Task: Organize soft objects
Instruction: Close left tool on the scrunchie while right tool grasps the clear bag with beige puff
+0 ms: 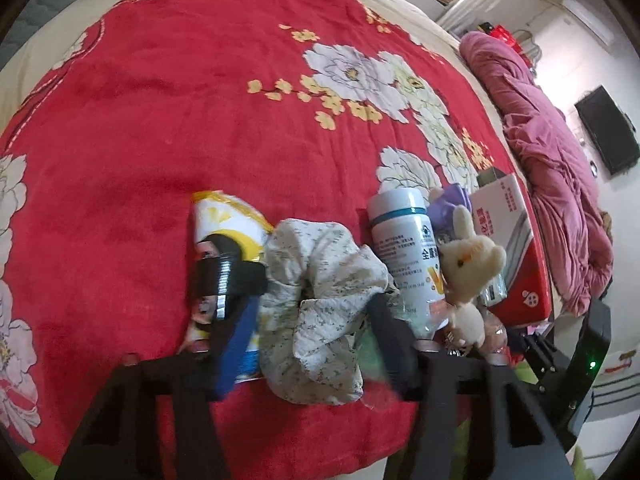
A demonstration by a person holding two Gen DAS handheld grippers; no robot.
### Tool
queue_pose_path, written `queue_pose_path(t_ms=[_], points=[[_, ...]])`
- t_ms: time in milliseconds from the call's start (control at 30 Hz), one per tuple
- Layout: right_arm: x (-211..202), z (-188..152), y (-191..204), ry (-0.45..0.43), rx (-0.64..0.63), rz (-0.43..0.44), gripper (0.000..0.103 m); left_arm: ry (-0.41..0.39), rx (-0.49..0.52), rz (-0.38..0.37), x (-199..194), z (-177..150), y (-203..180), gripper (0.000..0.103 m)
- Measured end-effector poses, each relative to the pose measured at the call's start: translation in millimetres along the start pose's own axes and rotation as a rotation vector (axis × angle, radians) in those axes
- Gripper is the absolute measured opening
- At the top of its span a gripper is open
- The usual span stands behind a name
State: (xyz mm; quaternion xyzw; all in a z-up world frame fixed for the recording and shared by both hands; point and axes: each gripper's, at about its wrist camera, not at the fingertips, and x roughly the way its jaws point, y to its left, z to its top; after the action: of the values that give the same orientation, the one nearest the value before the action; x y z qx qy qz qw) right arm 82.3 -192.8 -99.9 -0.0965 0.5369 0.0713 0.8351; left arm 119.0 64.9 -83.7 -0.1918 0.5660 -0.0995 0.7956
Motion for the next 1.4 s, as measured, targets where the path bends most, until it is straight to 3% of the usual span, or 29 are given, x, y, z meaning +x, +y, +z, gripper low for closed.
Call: queue_pose_path(t_ms=[33, 67, 333, 500, 567, 600, 667, 1400], points=[[0, 0, 0, 0.001, 0.001, 0.002, 0.062, 0.014, -0.005, -0.031, 0, 1, 1, 0.038], [0, 0, -1, 0.002, 0.003, 0.006, 0.062, 0.019, -0.015, -0.031, 1, 1, 2, 0.037], [2, 0, -5, 0.008, 0.034, 0.037, 0.062, 0.044, 0.070, 0.016, 14, -5, -21, 0.037], [3, 0, -6, 0.011, 0.035, 0.046, 0.061, 0.057, 0.067, 0.048, 26, -1, -23, 0.037], [2, -1, -8, 0.005, 0.042, 0.049, 0.058, 0.053, 0.068, 0.055, 28, 0, -24, 0.020], [1, -1, -10, 0.000, 0.053, 0.051, 0.053, 0.052, 0.063, 0.052, 29, 0, -23, 0.018], [-2, -1, -14, -0.008, 0.078, 0.068, 0.052, 0.044, 0.054, 0.032, 26, 0, -22, 0.013], [-88, 0, -28, -0.182, 0.159, 0.168, 0.051, -0.111, 0.118, -0.026, -59, -9, -56, 0.013]])
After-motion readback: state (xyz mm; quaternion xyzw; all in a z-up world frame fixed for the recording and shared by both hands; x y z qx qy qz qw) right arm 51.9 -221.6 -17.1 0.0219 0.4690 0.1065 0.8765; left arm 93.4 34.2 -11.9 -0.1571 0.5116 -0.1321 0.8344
